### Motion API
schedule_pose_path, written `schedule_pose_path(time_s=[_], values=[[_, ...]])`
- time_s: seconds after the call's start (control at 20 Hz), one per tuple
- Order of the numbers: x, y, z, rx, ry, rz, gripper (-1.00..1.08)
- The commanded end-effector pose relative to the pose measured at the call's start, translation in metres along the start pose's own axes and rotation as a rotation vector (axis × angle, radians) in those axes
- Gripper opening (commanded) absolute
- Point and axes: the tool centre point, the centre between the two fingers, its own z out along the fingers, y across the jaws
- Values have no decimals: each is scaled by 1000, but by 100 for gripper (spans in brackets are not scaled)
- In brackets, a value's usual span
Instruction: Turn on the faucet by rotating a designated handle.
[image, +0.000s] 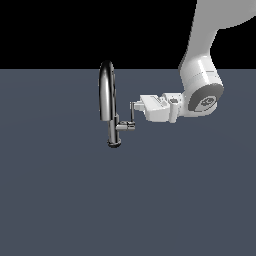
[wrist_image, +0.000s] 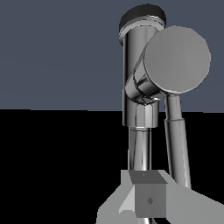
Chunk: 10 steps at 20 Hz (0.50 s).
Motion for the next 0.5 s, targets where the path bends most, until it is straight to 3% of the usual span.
schedule_pose_path(time_s=[0.0, 0.45], values=[[-1, 9, 1, -5, -3, 2, -100], [-5, 34, 1, -4, -3, 2, -100]])
